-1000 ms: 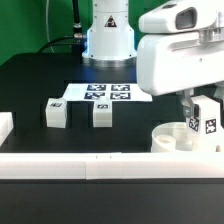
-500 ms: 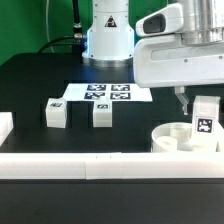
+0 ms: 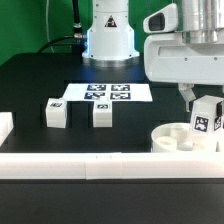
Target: Assemble stool
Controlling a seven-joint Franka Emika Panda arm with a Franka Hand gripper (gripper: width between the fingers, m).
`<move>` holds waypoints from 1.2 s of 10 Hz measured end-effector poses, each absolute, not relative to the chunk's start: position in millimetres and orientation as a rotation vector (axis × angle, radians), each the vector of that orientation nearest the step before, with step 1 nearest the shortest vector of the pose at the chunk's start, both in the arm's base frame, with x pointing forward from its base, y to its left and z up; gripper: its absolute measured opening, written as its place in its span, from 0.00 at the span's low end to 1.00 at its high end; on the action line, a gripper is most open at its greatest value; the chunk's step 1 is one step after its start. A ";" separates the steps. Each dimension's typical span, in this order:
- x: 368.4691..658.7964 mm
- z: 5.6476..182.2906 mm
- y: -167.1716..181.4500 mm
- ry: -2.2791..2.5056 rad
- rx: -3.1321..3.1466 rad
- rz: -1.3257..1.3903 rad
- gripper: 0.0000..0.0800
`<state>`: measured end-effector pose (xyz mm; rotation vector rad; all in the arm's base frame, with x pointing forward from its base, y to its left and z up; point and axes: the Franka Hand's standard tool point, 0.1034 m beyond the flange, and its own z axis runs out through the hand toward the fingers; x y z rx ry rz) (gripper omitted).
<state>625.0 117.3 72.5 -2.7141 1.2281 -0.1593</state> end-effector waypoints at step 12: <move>627.9 73.7 122.5 2.209 -1.689 -0.021 0.43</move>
Offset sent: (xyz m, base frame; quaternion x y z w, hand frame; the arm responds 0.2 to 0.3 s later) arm -0.0089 -0.0068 -0.0079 0.0370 -0.0126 0.3522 0.9351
